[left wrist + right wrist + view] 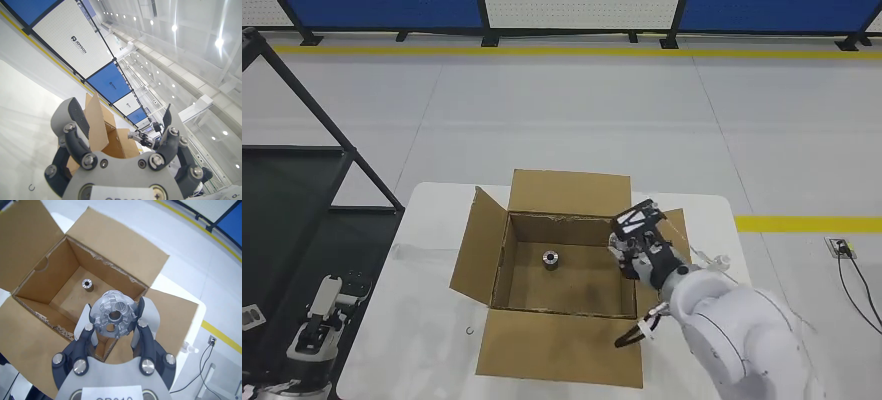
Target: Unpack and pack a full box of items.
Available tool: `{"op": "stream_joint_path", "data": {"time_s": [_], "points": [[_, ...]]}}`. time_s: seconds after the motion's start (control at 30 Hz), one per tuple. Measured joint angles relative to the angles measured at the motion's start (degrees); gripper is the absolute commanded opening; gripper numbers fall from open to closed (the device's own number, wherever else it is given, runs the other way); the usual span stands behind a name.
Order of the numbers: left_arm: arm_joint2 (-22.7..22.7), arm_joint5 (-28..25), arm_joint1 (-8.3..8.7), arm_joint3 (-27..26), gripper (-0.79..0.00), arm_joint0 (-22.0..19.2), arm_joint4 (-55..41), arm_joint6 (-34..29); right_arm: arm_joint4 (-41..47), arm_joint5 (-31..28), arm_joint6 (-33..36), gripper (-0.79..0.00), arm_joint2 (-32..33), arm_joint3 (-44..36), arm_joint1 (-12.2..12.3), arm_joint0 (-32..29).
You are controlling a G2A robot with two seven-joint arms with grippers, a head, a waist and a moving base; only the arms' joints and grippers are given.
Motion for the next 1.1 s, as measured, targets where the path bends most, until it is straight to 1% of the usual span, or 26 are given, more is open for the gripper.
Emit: {"op": "stream_joint_path", "data": {"time_s": [0.17,0.27,0.4,0.47,0.57,0.67,0.77,0.93,1.1], "points": [[0.00,0.00,0.00,0.00,0.000,0.00,0.00,0.00,2.00,-0.82,-0.98,-0.785,11.82,-6.89,1.01,-6.51],[0.00,0.00,0.00,0.00,0.000,0.00,0.00,0.00,3.91,-1.28,-1.35,-0.785,19.06,-8.04,1.48,-10.43],[0.00,0.00,0.00,0.00,0.000,0.00,0.00,0.00,8.53,-2.59,-1.95,-0.785,28.05,-7.23,1.93,-15.12],[0.00,0.00,0.00,0.00,0.000,0.00,0.00,0.00,11.24,-4.17,-2.13,-0.785,32.02,-5.99,2.16,-17.50],[0.00,0.00,0.00,0.00,0.000,0.00,0.00,0.00,13.98,-7.41,-1.97,-0.785,35.65,-3.46,2.53,-20.56],[0.00,0.00,0.00,0.00,0.000,0.00,0.00,0.00,13.65,-9.25,-1.59,-0.785,36.81,-0.24,2.90,-22.20],[0.00,0.00,0.00,0.00,0.000,0.00,0.00,0.00,12.69,-9.99,-0.94,-0.785,35.90,4.18,3.23,-21.90],[0.00,0.00,0.00,0.00,0.000,0.00,0.00,0.00,12.35,-12.55,0.60,-0.785,33.13,11.28,3.80,-19.35],[0.00,0.00,0.00,0.00,0.000,0.00,0.00,0.00,10.77,-12.90,2.10,-0.785,29.65,18.03,4.27,-15.13]]}}
